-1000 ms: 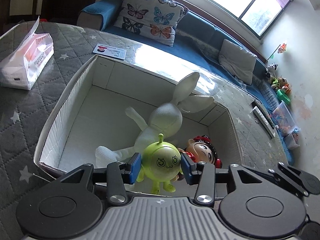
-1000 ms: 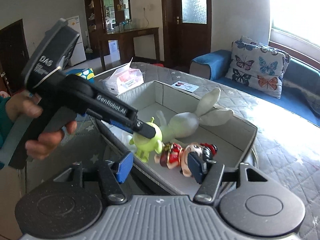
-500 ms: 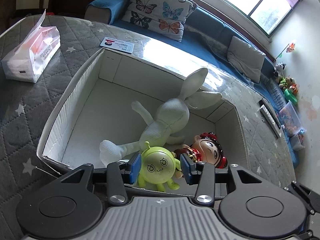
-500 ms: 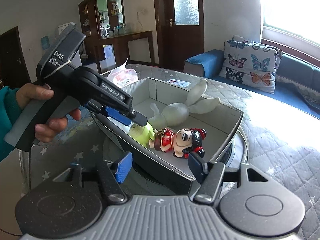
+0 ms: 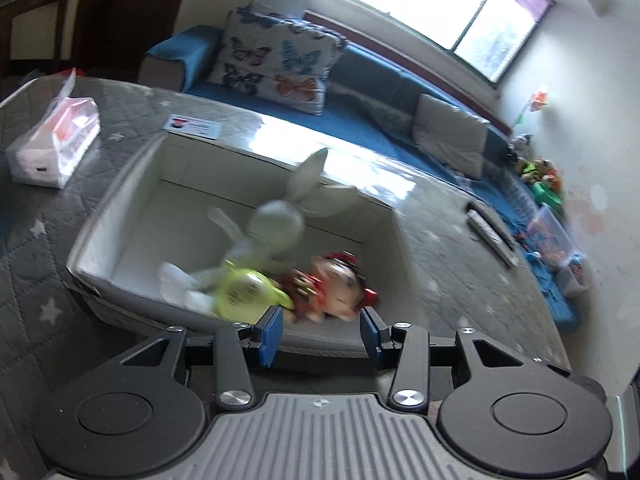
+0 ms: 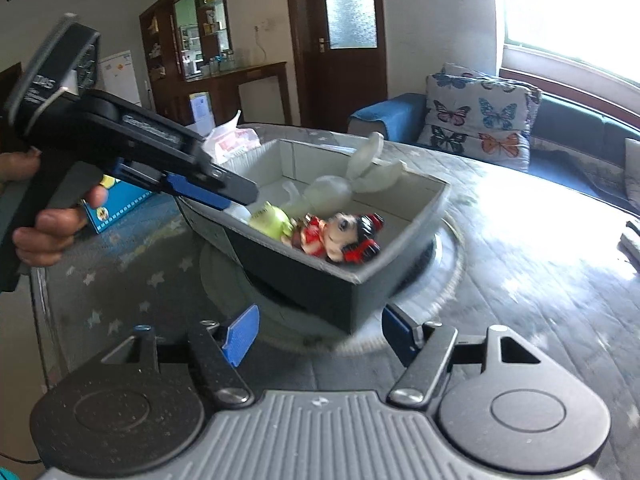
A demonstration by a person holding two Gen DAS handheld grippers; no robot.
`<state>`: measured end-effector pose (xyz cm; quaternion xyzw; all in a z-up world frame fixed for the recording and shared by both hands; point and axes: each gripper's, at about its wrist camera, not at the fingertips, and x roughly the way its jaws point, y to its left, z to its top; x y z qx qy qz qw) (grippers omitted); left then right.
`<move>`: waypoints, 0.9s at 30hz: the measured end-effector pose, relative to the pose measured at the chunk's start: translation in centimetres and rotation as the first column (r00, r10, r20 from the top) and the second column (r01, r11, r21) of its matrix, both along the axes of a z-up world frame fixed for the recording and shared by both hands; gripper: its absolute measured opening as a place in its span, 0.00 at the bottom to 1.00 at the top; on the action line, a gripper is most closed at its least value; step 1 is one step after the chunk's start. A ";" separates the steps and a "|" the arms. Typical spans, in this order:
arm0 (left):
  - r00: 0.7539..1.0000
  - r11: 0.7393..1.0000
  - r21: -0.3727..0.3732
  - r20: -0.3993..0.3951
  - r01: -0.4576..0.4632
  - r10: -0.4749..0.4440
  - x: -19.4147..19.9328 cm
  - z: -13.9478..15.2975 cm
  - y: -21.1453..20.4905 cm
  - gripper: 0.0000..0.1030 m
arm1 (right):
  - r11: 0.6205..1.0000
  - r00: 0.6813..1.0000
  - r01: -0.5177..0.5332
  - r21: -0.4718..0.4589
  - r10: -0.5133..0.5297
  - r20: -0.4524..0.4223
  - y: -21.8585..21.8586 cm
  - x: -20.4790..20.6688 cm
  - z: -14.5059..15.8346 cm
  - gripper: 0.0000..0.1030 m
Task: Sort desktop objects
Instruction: 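Move the left tool to the red round figure and close on it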
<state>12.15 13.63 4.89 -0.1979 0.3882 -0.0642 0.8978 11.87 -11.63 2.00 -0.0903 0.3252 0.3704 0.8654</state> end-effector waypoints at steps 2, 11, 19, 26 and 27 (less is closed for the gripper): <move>0.999 0.999 -0.013 0.008 0.034 -0.033 -0.9 -0.2 -1.3 0.44 | 1.000 1.000 0.017 -0.011 -0.017 0.007 -1.2 -0.8 -0.1 0.72; 0.986 0.984 -0.065 -0.018 0.164 -0.165 -3.0 -2.5 -7.9 0.44 | 0.992 0.994 0.106 -0.063 -0.105 0.023 -6.1 -4.0 -1.1 0.77; 0.959 0.957 -0.106 -0.060 0.270 -0.278 -3.2 -4.3 -12.9 0.44 | 0.985 0.988 0.151 -0.087 -0.149 0.029 -9.4 -5.8 -1.7 0.81; 0.942 0.938 -0.139 -0.070 0.316 -0.328 -3.4 -4.7 -15.3 0.44 | 0.979 0.983 0.184 -0.082 -0.183 0.025 -11.9 -7.1 -1.9 0.82; 0.940 0.935 -0.143 -0.067 0.323 -0.335 -3.5 -4.6 -15.6 0.44 | 0.979 0.982 0.187 -0.083 -0.187 0.016 -12.2 -7.2 -2.2 0.82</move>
